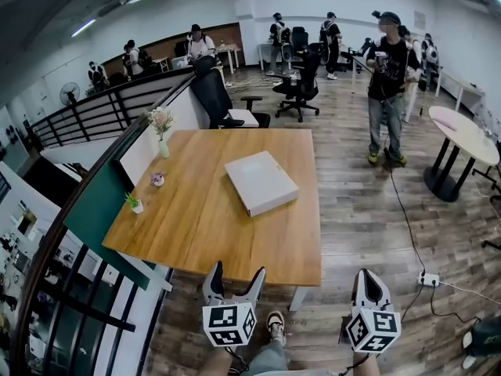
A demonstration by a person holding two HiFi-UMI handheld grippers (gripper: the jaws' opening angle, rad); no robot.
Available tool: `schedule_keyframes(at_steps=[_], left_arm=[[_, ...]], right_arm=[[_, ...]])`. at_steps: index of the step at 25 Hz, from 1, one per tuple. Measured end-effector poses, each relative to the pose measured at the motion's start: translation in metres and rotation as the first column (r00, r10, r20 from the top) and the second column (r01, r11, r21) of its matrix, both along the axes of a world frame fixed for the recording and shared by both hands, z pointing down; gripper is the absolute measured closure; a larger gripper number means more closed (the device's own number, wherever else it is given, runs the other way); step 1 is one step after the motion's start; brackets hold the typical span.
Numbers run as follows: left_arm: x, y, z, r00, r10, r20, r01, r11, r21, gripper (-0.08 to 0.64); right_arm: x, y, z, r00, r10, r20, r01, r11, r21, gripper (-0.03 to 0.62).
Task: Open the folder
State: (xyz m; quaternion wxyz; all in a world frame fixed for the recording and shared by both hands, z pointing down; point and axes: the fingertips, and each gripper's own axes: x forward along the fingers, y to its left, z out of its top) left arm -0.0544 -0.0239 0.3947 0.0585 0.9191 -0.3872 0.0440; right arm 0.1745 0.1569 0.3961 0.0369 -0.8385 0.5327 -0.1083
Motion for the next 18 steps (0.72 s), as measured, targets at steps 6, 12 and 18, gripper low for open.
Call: schedule_keyframes(at_steps=[6,12,18], left_arm=[[0.029,-0.068,0.001,1.000,0.004,-0.021,-0.004,1.000,-0.006,0.115],[0.064,-0.153,0.003,0.999,-0.001,-0.035,0.000,1.000,-0.027,0.115],[0.101,-0.229,0.007,0.999,0.031,-0.025,-0.032,0.999,-0.040,0.115]], right_arm=[[0.028,-0.065,-0.006,1.000,0.002,-0.022,-0.002,1.000,-0.014,0.591],[0.066,-0.135,-0.013,0.999,0.018,-0.033,-0.019,1.000,-0.021,0.591],[0.104,-0.208,-0.020,0.999,0.036,-0.040,-0.037,0.999,-0.032,0.591]])
